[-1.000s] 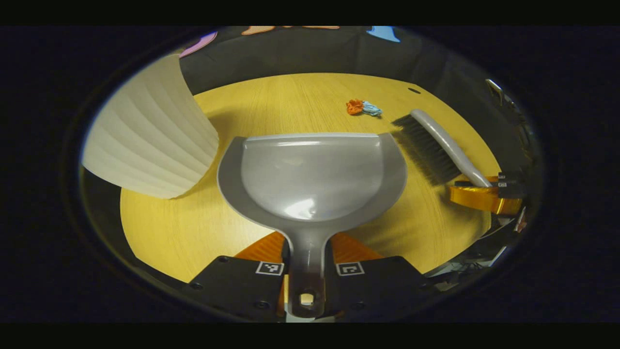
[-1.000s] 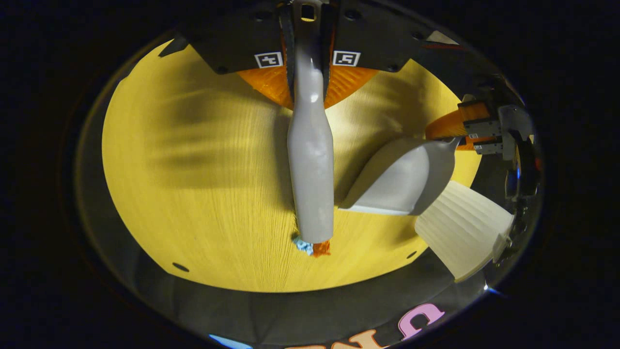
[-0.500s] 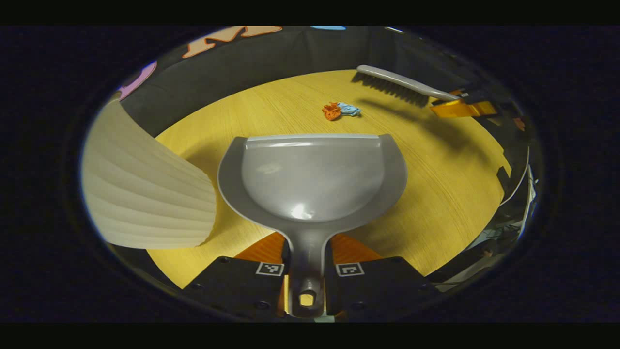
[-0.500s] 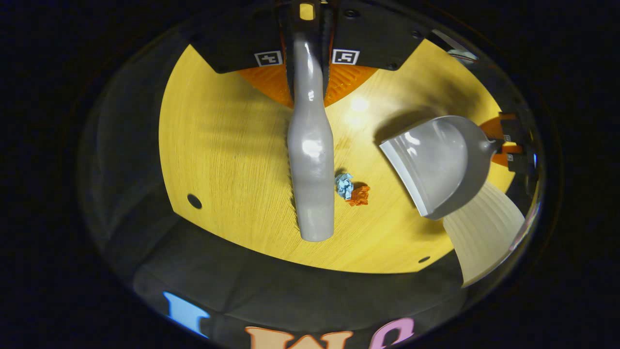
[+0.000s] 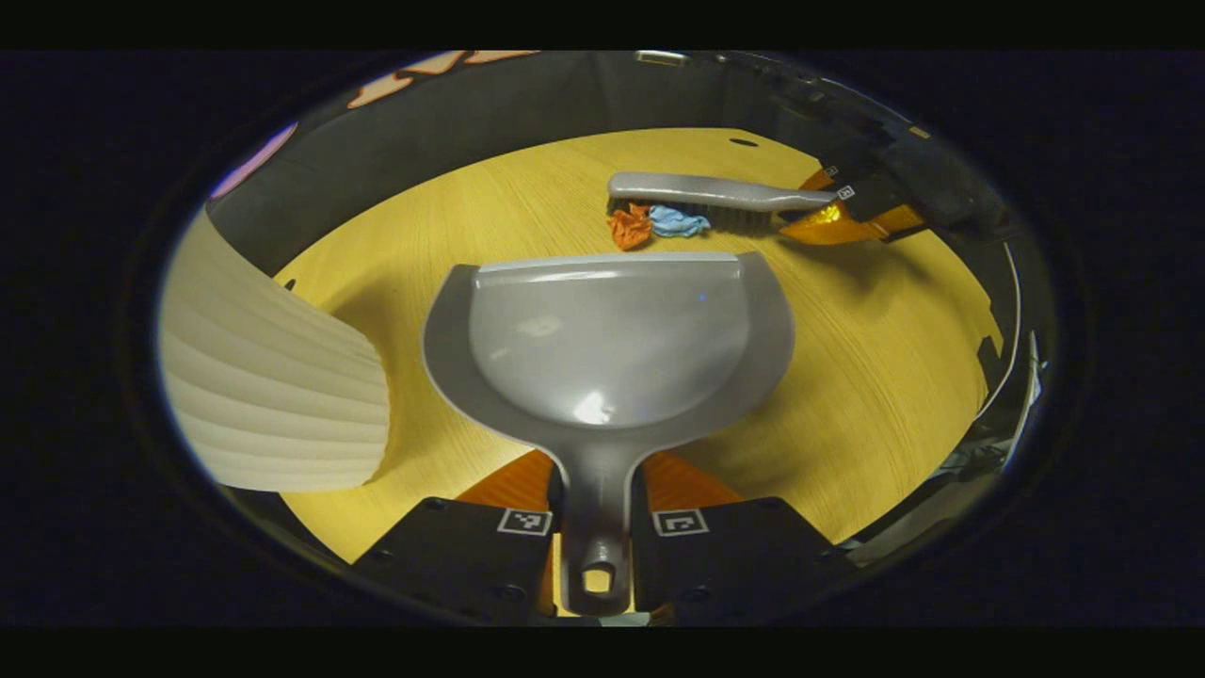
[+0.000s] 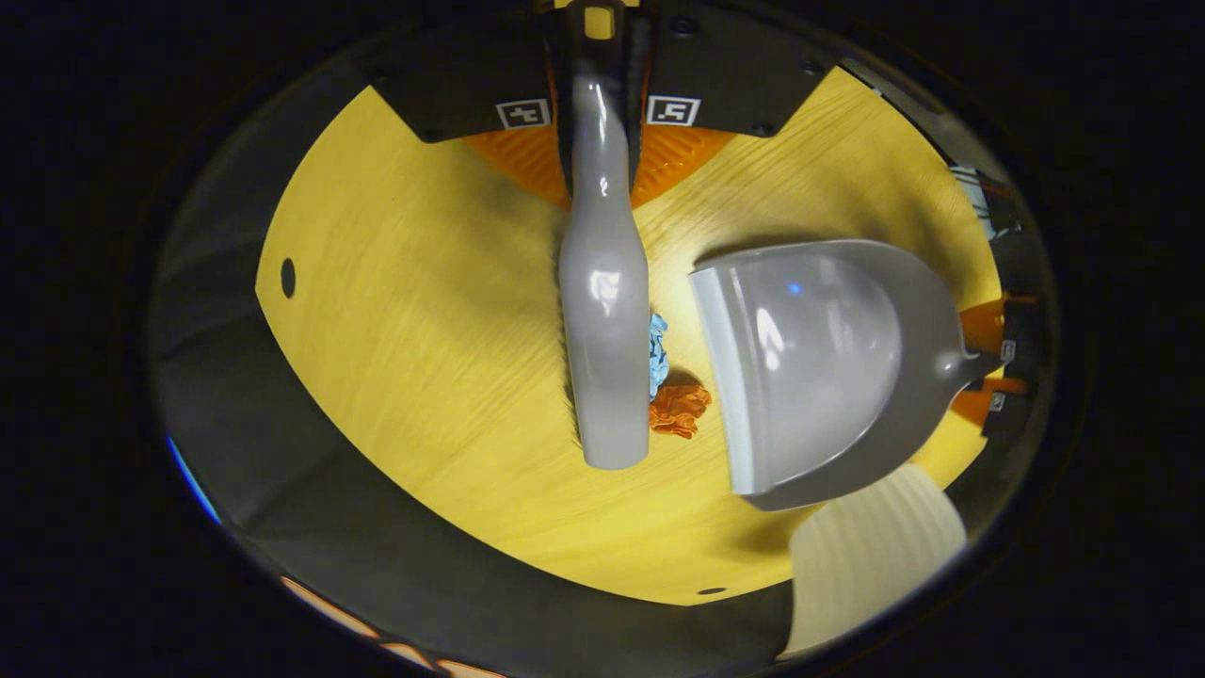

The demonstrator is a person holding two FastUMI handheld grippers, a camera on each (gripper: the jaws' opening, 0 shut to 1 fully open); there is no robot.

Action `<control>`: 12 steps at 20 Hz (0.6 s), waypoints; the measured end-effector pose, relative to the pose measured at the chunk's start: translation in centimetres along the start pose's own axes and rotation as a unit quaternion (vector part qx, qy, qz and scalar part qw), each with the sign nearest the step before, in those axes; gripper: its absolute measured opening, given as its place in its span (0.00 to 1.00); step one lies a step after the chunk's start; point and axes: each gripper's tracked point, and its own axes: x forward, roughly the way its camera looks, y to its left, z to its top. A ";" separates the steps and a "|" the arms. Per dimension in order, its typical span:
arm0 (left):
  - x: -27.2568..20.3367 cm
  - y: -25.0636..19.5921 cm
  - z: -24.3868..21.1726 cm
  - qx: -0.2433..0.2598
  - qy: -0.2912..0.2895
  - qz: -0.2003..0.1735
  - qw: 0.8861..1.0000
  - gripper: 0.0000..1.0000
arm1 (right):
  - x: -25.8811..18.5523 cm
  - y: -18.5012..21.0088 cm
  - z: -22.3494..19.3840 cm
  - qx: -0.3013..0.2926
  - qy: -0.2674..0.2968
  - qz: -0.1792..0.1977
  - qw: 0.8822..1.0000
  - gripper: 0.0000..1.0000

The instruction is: Pick up the small broom and dustpan from the desktop, sweep the trash into the dustpan with the broom, and then empty the trash into the garbage bin.

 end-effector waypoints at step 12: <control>-0.4 -1.6 3.9 -0.003 -0.049 -0.020 0.999 0.24 | -10.6 -0.5 0.4 0.101 -0.136 0.019 0.985 0.23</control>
